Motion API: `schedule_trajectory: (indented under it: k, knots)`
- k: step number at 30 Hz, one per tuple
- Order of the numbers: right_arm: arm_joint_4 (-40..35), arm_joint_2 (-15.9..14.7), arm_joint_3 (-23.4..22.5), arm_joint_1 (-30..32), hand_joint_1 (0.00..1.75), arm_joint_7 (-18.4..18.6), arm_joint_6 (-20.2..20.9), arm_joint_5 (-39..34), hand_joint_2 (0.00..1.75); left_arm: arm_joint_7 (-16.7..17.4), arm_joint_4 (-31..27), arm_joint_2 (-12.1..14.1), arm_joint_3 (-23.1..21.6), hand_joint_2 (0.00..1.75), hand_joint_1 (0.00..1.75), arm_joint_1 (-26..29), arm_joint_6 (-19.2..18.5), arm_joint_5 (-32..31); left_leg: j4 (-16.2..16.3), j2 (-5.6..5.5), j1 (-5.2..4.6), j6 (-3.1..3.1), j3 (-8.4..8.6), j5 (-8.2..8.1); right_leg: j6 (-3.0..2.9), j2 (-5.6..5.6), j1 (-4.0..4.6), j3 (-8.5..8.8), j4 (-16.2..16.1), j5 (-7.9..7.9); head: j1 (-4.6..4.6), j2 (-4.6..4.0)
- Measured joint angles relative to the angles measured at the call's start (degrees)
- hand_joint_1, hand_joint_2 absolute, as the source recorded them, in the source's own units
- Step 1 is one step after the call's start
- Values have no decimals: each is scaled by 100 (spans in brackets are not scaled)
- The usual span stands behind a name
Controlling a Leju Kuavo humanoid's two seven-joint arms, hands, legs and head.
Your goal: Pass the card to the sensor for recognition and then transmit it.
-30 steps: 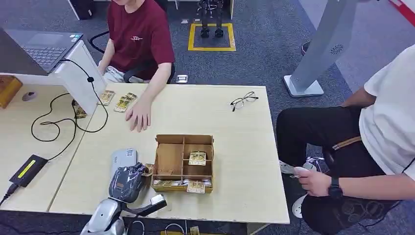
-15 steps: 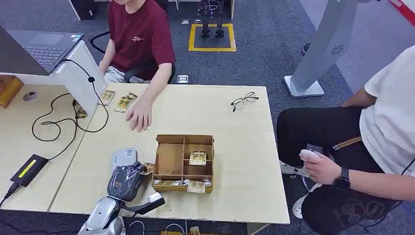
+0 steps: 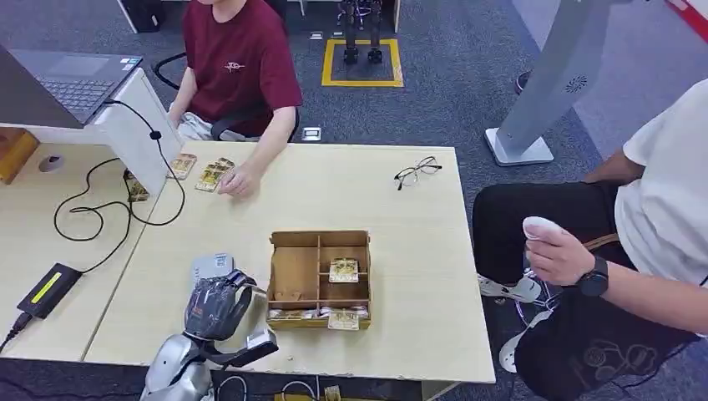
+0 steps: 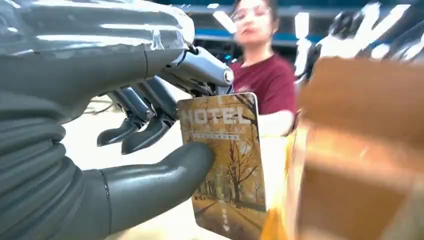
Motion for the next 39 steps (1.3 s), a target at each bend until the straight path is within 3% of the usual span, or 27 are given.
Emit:
schedule_trajectory:
  k: [3, 9, 17, 21, 26, 32, 36, 37, 39]
  knots:
    - [0, 20, -15, 2, 0, 24, -15, 4, 175, -26, -448, -154, 48, 175, 175, -22, 2, 391, 1, 1, 0, 0, -4, 0, -2, 2, 0, -7, 0, 4, -4, 0]
    - [0, 35, -26, -2, 0, 52, 11, 98, 175, 33, -1072, -267, 65, 175, 175, -224, 0, 22, 0, 3, 0, 0, -7, 0, -2, 4, 0, -8, 1, 3, -4, 0]
    - [-2, 35, -26, -11, 0, 87, 44, 175, 175, 160, -1213, -267, 146, 175, 175, -645, 0, -211, 1, 1, 0, 0, -11, 0, -2, 2, 0, -9, 1, 3, -2, 0]
    - [-4, 35, -26, -27, 0, 120, 61, 205, 175, 494, -1221, -243, 148, 175, 175, -826, 0, -497, 1, 2, 0, 0, -11, 1, -2, 3, 1, -12, 1, 4, -4, 0]
    - [-13, 35, -26, -81, 0, 146, 98, 295, 175, 1396, -1134, -112, 148, 175, 175, -1212, 0, -1534, 0, 4, 0, -1, -11, 1, -2, 7, 0, -12, 2, 4, -4, 0]
    - [-37, 37, -26, -99, 0, 149, 114, 291, 175, 2099, -992, 109, 148, 175, 175, -1483, 0, -1966, 1, 3, 0, -1, -12, 1, -2, 6, 0, -14, 2, 3, -2, 0]
    - [-37, 37, -26, -84, 0, 153, 77, 291, 175, 2142, -926, 233, 148, 175, 175, -1549, 0, -1876, 1, 4, 0, -1, -13, 1, -2, 7, 0, -18, 2, 3, -4, 0]
    - [-37, 37, -26, -78, 0, 151, 68, 291, 175, 2114, -911, 255, 148, 175, 0, -1549, 0, -1826, 1, 4, 0, -1, -14, 1, -2, 7, 0, -18, 2, 3, -4, 0]
    - [-37, 39, -26, -67, 0, 131, 61, 291, 175, 2072, -874, 270, 148, 175, 0, -1550, 0, -1734, 1, 4, 0, -1, -18, 1, -2, 6, 0, -19, 2, 3, -4, 0]
